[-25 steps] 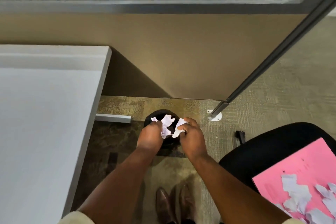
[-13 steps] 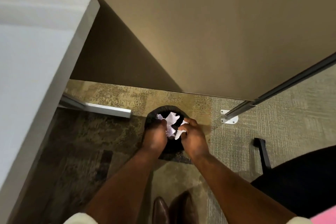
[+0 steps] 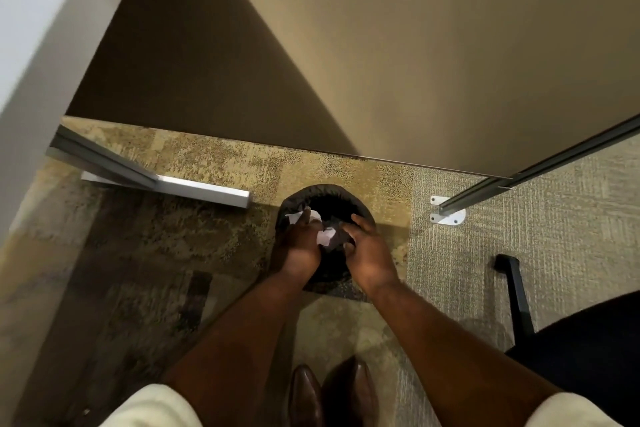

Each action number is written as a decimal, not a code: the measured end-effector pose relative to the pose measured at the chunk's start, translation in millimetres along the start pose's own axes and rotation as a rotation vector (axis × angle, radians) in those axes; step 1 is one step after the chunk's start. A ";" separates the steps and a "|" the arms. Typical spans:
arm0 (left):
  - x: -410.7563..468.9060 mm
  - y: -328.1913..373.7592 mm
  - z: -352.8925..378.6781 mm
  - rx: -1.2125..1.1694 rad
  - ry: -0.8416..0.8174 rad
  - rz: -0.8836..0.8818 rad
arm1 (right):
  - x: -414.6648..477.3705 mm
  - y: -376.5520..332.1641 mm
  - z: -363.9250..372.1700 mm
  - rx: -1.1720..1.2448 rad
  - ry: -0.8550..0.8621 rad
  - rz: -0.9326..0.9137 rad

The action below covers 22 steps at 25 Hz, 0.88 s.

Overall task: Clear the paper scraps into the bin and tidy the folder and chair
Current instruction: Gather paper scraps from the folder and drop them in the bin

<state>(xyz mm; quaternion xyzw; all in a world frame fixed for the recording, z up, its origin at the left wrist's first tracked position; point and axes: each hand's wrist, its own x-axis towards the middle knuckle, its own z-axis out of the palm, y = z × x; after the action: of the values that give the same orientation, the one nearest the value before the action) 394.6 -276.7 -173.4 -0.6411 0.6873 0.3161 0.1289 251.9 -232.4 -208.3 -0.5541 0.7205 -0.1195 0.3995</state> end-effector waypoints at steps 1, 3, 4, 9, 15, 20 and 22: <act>-5.0 -0.6 -1.0 -0.009 0.004 0.018 | -1.9 -1.8 -2.3 -0.001 -0.002 -0.006; -18.3 0.7 -5.6 -0.051 0.050 0.067 | -6.1 -8.4 -9.3 0.001 0.001 -0.021; -25.7 2.8 -9.0 -0.052 0.071 0.095 | -9.4 -13.5 -14.2 -0.001 0.007 -0.028; -64.5 16.5 -34.1 -0.025 0.114 0.145 | -48.3 -38.4 -46.6 -0.063 0.079 -0.034; -127.8 46.9 -73.2 0.089 0.165 0.172 | -116.1 -74.2 -102.8 -0.129 0.155 -0.046; -181.1 73.3 -114.4 0.146 0.224 0.222 | -167.6 -94.6 -144.1 -0.160 0.244 -0.022; -205.4 83.8 -127.4 0.179 0.235 0.255 | -190.9 -102.3 -161.7 -0.161 0.288 -0.020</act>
<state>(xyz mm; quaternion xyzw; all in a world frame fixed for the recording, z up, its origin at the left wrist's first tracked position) 372.7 -190.7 66.6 -0.5674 0.7986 0.1906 0.0630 222.0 -142.0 44.7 -0.5686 0.7721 -0.1436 0.2449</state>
